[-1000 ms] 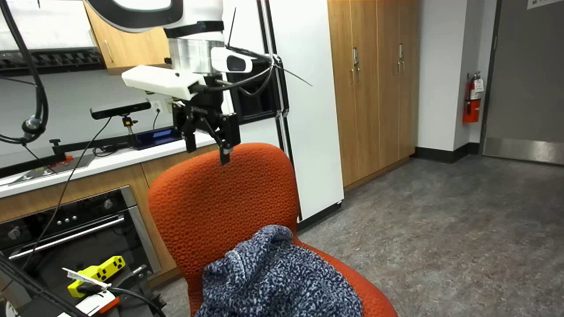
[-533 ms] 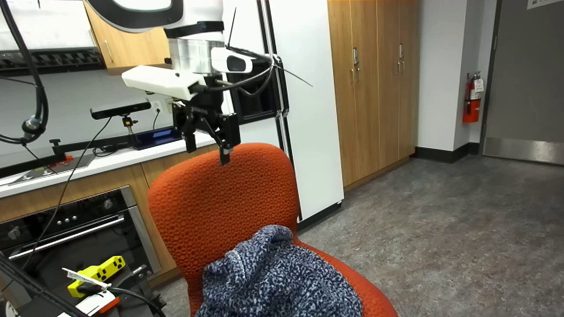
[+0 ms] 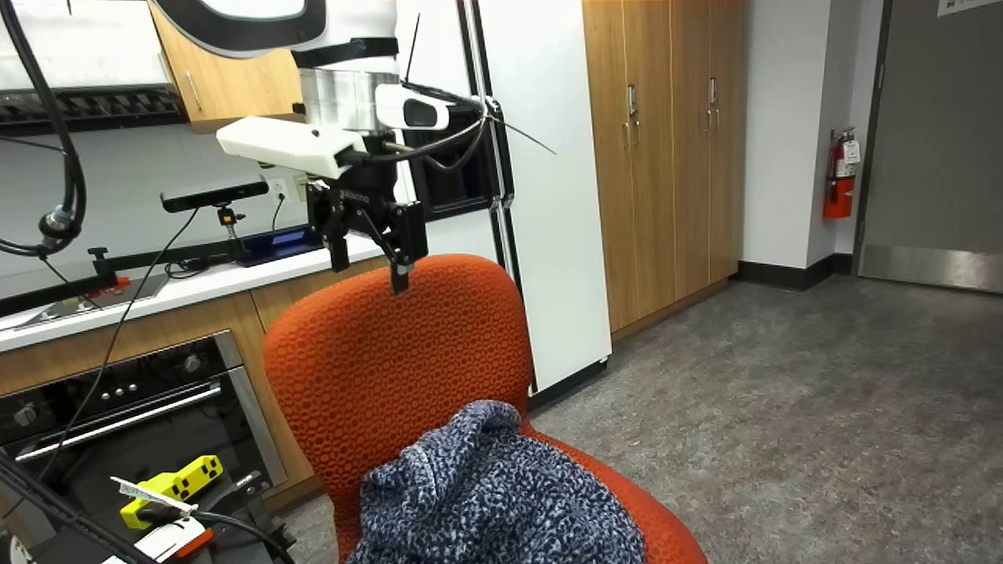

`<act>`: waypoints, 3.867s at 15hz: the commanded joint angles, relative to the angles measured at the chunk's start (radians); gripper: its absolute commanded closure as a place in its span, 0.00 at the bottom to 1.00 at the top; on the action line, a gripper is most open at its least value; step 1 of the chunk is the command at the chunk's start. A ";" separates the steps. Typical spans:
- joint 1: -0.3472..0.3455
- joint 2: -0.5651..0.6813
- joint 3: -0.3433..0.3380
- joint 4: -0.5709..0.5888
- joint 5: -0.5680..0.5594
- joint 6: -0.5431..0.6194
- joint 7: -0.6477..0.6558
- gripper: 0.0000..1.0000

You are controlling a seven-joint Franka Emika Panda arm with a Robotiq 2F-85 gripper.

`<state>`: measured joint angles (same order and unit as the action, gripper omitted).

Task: Put the object on the head rest of the orange chair

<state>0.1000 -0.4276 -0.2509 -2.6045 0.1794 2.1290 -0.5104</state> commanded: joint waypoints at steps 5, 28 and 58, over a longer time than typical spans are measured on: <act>-0.025 0.003 0.025 0.002 0.012 -0.004 -0.009 0.00; -0.025 0.003 0.025 0.002 0.012 -0.004 -0.009 0.00; -0.080 0.539 0.235 0.064 0.147 0.642 0.018 0.00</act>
<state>0.0735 0.1142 -0.0678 -2.5392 0.3447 2.7712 -0.5079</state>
